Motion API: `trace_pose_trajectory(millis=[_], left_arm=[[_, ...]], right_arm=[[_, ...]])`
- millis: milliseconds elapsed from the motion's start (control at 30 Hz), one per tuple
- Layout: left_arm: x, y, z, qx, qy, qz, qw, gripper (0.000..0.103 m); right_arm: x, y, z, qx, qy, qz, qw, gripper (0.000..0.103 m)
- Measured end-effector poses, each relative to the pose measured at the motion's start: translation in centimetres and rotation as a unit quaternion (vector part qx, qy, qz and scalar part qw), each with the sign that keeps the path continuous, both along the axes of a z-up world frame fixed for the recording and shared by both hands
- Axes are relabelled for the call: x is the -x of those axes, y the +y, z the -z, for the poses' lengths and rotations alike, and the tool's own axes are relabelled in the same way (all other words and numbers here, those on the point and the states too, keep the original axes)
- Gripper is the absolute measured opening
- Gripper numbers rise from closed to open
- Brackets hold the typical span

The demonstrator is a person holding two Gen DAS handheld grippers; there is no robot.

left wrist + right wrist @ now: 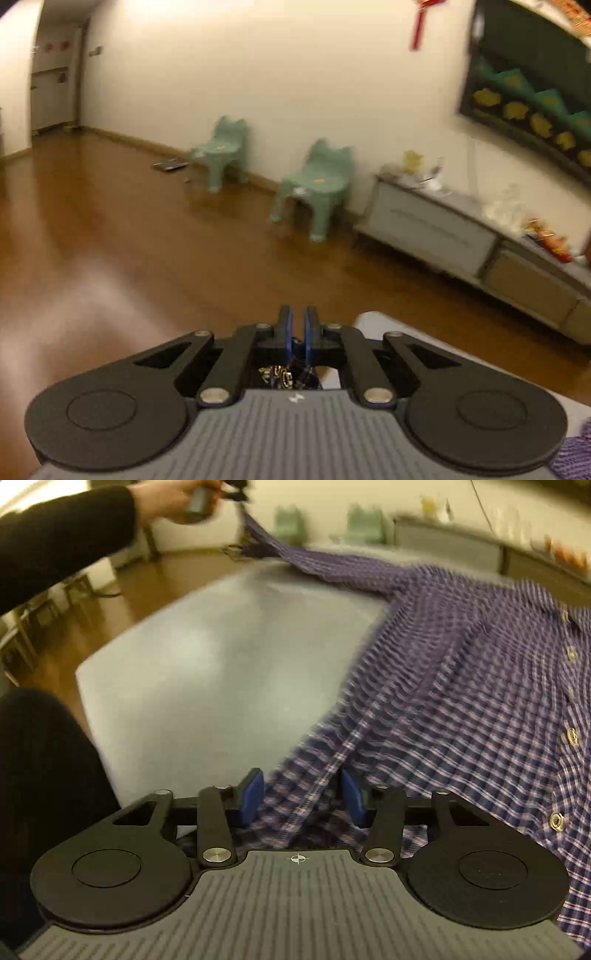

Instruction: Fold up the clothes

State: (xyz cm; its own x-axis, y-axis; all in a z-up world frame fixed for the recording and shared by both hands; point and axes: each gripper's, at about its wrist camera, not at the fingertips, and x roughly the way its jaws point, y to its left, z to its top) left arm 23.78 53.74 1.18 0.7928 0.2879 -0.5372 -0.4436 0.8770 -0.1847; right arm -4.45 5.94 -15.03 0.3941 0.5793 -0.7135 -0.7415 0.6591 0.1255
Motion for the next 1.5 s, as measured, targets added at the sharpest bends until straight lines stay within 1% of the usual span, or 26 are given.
trace_pose_trajectory(millis=[67, 133, 200, 300, 333, 367, 433, 467, 533, 633, 667, 700, 767, 800, 867, 933, 967, 1033, 1100, 1133, 1167, 1233, 1267, 1300, 1433, 1500], left_arm=[[1.1, -1.1, -0.8, 0.020, -0.017, 0.026, 0.9993, 0.007], [3.4, -2.8, -1.5, 0.046, -0.035, 0.052, 0.9970, 0.020], [7.0, -4.9, -1.7, 0.069, -0.060, 0.082, 0.9924, 0.059], [13.1, -9.5, -0.9, 0.081, -0.078, 0.128, 0.9854, 0.066], [14.4, -11.7, 0.3, 0.096, -0.064, 0.162, 0.9801, 0.067], [15.3, -14.2, 2.2, 0.121, -0.033, 0.210, 0.9695, 0.067], [17.0, -19.4, 5.9, 0.171, 0.028, 0.305, 0.9366, 0.063], [17.7, -21.8, 7.7, 0.186, 0.059, 0.335, 0.9217, 0.051], [18.0, -25.2, 10.3, 0.187, 0.105, 0.357, 0.9091, 0.040], [18.3, -27.5, 12.4, 0.158, 0.141, 0.351, 0.9122, 0.029], [18.0, -27.5, 12.8, 0.155, 0.143, 0.342, 0.9157, 0.009], [17.8, -27.6, 13.2, 0.157, 0.147, 0.339, 0.9157, 0.001], [17.9, -27.5, 13.6, 0.146, 0.147, 0.340, 0.9172, 0.000], [17.9, -26.9, 13.5, 0.132, 0.142, 0.329, 0.9243, 0.000], [18.0, -24.4, 13.0, 0.153, 0.125, 0.287, 0.9372, 0.000], [18.7, -22.9, 12.8, 0.169, 0.115, 0.260, 0.9437, 0.000], [19.2, -22.6, 12.8, 0.178, 0.112, 0.259, 0.9428, 0.000], [20.3, -22.9, 12.6, 0.208, 0.108, 0.273, 0.9328, 0.002], [21.3, -24.0, 12.9, 0.217, 0.107, 0.286, 0.9273, 0.028], [21.7, -24.7, 13.1, 0.217, 0.106, 0.292, 0.9254, 0.033], [22.0, -25.5, 13.4, 0.214, 0.109, 0.296, 0.9244, 0.035], [22.1, -26.8, 14.2, 0.181, 0.118, 0.293, 0.9314, 0.013], [22.0, -27.0, 14.5, 0.162, 0.121, 0.287, 0.9361, 0.001], [22.0, -26.8, 14.6, 0.154, 0.120, 0.280, 0.9400, 0.001], [23.2, -25.3, 14.2, 0.146, 0.115, 0.250, 0.9501, 0.001], [23.6, -24.9, 14.1, 0.157, 0.118, 0.250, 0.9482, 0.001]], right_arm=[[1.2, 0.6, -0.2, -0.030, 0.016, -0.038, 0.999, 0.053], [2.0, 0.9, -0.7, -0.060, 0.035, -0.066, 0.995, 0.050], [1.8, -0.5, -2.0, -0.069, 0.017, -0.054, 0.996, 0.052], [1.0, -4.0, -3.4, -0.084, 0.006, -0.007, 0.996, 0.055], [0.8, -5.4, -3.6, -0.086, 0.007, 0.011, 0.996, 0.055], [0.2, -6.0, -3.7, -0.085, 0.004, 0.027, 0.996, 0.055], [0.2, -8.2, -3.7, -0.077, -0.002, 0.062, 0.995, 0.056], [0.4, -8.8, -3.8, -0.070, -0.004, 0.076, 0.995, 0.056], [1.0, -10.2, -3.8, -0.060, -0.008, 0.098, 0.993, 0.057], [1.1, -12.7, -3.7, -0.047, -0.021, 0.131, 0.990, 0.060], [1.0, -13.7, -3.6, -0.042, -0.025, 0.144, 0.988, 0.063], [1.0, -14.6, -3.6, -0.037, -0.030, 0.157, 0.987, 0.064], [0.8, -16.6, -3.5, -0.027, -0.039, 0.182, 0.982, 0.064], [0.7, -17.5, -3.5, -0.022, -0.044, 0.194, 0.980, 0.064], [0.5, -19.4, -3.4, -0.011, -0.053, 0.219, 0.974, 0.064], [0.4, -21.3, -3.3, -0.001, -0.062, 0.244, 0.968, 0.064], [-0.1, -23.9, -3.8, -0.013, -0.057, 0.273, 0.960, 0.064], [-1.3, -28.8, -4.7, -0.031, -0.048, 0.329, 0.943, 0.066], [-2.9, -32.5, -4.9, -0.016, -0.043, 0.355, 0.934, 0.071], [-4.0, -33.5, -4.6, -0.007, -0.028, 0.352, 0.936, 0.071], [-5.0, -34.2, -4.0, -0.001, -0.014, 0.343, 0.939, 0.068], [-6.8, -35.3, -2.7, 0.007, 0.016, 0.332, 0.943, 0.046], [-7.1, -35.5, -2.2, 0.008, 0.019, 0.323, 0.946, 0.019], [-7.4, -35.7, -1.7, 0.009, 0.022, 0.314, 0.949, 0.001], [-5.8, -38.5, -2.1, 0.049, 0.006, 0.385, 0.922, 0.002], [-5.3, -39.6, -2.6, 0.058, -0.005, 0.409, 0.911, 0.009]])
